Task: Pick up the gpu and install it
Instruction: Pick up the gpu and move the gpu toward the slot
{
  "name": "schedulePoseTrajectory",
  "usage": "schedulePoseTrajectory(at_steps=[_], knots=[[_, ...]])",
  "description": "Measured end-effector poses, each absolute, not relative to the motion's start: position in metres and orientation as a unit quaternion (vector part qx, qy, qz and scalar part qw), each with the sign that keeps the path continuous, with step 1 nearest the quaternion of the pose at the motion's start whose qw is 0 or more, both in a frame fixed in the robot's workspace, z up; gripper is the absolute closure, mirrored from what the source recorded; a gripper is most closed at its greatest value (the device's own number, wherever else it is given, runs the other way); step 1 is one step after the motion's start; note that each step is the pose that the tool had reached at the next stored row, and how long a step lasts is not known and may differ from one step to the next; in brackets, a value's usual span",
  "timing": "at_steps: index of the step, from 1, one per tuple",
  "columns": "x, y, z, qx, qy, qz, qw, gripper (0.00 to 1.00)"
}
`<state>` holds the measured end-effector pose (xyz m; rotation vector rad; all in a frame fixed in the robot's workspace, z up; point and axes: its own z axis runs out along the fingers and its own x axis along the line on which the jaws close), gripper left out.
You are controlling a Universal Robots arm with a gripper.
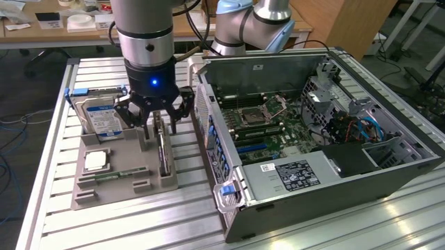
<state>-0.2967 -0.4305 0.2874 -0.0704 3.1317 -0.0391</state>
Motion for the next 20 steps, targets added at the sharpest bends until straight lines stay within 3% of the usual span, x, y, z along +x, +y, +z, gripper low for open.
schedulePoseTrajectory(at_steps=[20], knots=[[-0.297,-0.43,0.271,0.015,1.0,-0.013,0.004,0.41]])
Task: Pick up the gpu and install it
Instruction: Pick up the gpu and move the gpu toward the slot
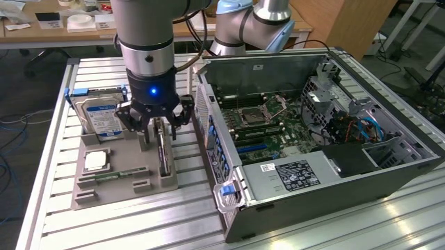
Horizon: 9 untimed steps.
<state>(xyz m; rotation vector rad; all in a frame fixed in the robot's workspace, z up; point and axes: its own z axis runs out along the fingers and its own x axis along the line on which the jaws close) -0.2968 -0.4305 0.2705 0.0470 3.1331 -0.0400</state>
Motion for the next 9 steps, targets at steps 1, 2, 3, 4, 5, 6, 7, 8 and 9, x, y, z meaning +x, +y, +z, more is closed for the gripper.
schedulePoseTrajectory(at_steps=[1,2,3,4,5,6,7,8,9], knots=[[-0.2968,-0.4305,0.2697,0.015,1.0,-0.013,0.004,0.41],[-0.2968,-0.4305,0.2688,0.015,1.0,-0.013,0.004,0.41],[-0.2968,-0.4305,0.2678,0.015,1.0,-0.013,0.004,0.41],[-0.2968,-0.4305,0.2668,0.015,1.0,-0.013,0.004,0.41],[-0.2968,-0.4305,0.2658,0.015,1.0,-0.013,0.004,0.41],[-0.2968,-0.4305,0.265,0.015,1.0,-0.013,0.004,0.41],[-0.2968,-0.4305,0.2642,0.015,1.0,-0.013,0.004,0.41],[-0.2968,-0.4305,0.2639,0.015,1.0,-0.013,0.004,0.41],[-0.2968,-0.4305,0.2632,0.015,1.0,-0.013,0.004,0.41]])
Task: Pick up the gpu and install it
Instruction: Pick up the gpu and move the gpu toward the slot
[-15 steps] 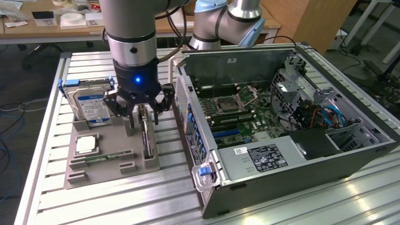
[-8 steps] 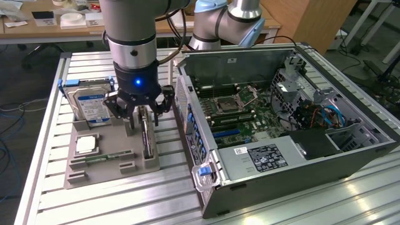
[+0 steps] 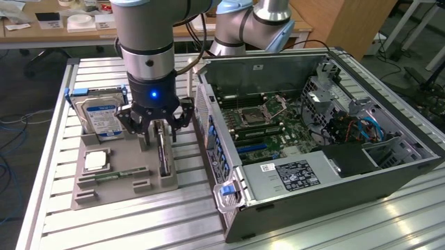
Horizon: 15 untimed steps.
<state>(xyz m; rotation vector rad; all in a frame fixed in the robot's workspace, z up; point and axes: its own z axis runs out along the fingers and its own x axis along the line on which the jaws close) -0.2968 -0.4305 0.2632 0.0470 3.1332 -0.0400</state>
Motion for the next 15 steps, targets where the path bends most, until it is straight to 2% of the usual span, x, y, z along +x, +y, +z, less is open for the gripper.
schedulePoseTrajectory(at_steps=[15], knots=[[-0.296,-0.421,0.246,0.016,1.0,-0.021,0.003,0.41]])
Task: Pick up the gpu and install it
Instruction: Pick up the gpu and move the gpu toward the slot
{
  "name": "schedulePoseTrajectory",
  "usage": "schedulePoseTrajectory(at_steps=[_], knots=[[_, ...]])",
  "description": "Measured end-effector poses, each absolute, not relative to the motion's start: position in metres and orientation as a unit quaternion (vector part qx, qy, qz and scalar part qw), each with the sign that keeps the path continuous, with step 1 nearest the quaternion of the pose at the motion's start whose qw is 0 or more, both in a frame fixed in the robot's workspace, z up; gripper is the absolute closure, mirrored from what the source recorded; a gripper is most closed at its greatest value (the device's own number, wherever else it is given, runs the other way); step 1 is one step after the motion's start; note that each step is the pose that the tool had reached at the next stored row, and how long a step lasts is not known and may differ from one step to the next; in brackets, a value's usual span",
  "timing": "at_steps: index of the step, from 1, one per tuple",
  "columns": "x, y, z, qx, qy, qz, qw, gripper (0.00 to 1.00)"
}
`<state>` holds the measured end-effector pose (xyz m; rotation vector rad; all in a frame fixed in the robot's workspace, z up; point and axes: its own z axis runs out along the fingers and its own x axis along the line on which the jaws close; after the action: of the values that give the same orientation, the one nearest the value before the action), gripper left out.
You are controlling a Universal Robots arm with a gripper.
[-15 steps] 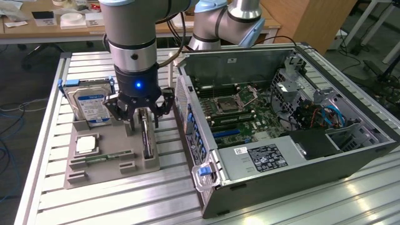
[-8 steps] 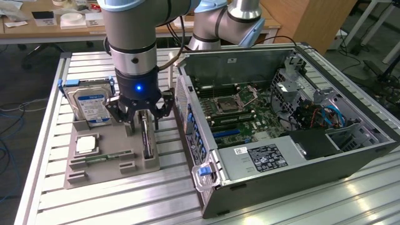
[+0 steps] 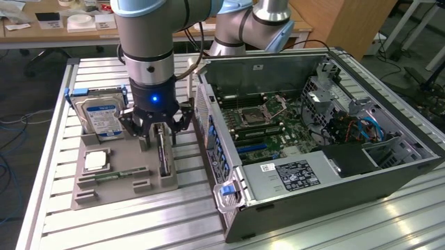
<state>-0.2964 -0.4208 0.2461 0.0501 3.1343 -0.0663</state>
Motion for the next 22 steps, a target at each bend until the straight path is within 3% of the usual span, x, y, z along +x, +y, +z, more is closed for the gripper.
schedulePoseTrajectory(at_steps=[22], knots=[[-0.297,-0.42,0.217,-0.007,1.0,-0.021,0.001,0.41]])
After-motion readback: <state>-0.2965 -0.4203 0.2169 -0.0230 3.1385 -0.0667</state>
